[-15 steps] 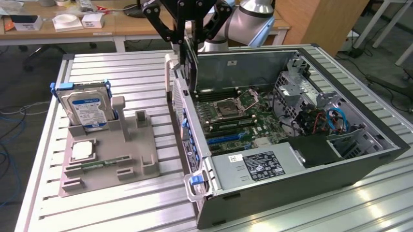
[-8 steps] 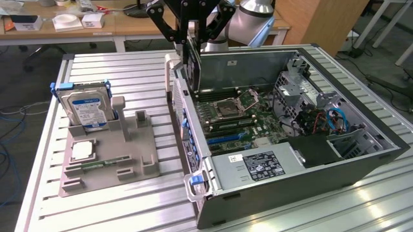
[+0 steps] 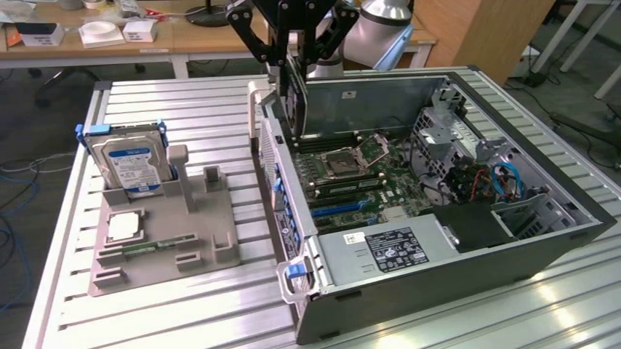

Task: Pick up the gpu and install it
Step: 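Pick up the gpu and move the gpu toward the slot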

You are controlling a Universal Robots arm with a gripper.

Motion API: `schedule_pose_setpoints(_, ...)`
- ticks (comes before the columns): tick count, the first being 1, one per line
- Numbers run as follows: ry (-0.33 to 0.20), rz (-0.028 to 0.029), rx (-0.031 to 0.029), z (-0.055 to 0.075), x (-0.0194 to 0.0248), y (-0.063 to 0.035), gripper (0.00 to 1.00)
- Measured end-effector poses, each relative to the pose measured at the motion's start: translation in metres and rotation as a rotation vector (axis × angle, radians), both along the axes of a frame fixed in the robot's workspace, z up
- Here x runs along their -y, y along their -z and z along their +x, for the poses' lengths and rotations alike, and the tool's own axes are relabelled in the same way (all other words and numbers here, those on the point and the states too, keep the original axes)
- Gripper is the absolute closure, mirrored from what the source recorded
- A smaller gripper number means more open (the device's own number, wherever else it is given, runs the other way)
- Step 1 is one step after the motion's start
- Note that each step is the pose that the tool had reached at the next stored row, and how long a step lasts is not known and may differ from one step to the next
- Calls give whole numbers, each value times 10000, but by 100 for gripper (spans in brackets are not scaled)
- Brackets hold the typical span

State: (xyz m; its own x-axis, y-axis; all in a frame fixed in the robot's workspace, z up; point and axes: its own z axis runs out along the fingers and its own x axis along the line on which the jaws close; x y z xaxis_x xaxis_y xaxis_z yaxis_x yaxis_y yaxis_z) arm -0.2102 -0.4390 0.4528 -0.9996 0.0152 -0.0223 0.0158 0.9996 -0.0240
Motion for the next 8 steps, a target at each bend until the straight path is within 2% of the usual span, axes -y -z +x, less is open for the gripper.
schedule_pose_setpoints(8,0,5,0,62,0,0,73)
